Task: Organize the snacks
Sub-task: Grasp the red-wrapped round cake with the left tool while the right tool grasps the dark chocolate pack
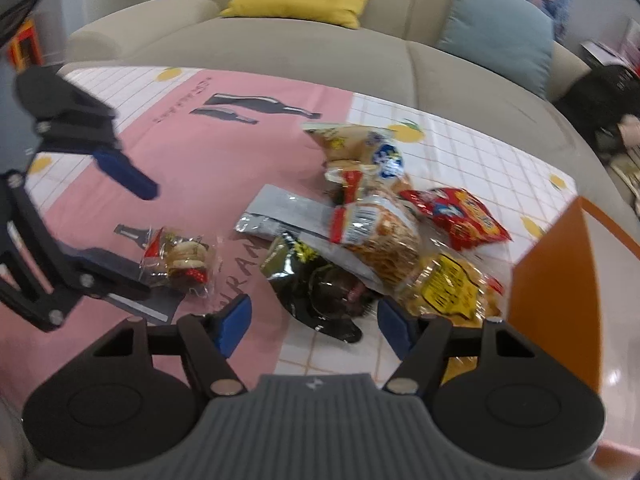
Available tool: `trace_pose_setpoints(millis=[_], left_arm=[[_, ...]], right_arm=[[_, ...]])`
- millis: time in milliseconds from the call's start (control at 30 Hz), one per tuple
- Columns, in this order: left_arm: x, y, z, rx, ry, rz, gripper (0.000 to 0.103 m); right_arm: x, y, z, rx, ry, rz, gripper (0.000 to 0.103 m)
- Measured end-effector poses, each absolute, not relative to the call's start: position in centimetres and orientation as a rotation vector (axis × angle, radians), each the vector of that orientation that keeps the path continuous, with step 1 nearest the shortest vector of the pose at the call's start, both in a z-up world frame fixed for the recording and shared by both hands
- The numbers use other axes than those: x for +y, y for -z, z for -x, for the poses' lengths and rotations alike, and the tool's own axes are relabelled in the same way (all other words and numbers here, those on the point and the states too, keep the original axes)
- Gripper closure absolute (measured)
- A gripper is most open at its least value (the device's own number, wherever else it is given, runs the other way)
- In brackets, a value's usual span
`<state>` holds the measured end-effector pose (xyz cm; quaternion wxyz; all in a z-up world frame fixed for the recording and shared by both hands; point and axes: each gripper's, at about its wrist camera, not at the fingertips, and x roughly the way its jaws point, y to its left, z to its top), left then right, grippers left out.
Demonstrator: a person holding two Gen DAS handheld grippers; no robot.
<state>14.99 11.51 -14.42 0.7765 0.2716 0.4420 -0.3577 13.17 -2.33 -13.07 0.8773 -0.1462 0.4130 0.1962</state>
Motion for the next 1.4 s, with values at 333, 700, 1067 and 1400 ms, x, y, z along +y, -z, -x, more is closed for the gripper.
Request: trace_pose_setpoints(millis=[333,700,1067,1400], left_arm=[[10.4,16.2,-17.7,1.069,0.727,-0.565,0.029],[9.2,17.0,-17.9,1.112,0.692,-0.58,0.045],[8.7,16.6,-17.1,1.137,0.571,-0.533,0.052],[8.9,12.5,-15.6,1.054,0.398,-0.273,0.052]], right_arm=[[-1.8,16.0,-14.6,0.822,-0.45,0.411,0.036],[-1.6,17.4,-15.9,0.814,-0.437,0.409,0.046],[-3.0,16.8,-16.3,0.836,-0.446,0.285,0.07],[-5.8,13.0,-14.5,0.867,-0.461,0.078,0.071]])
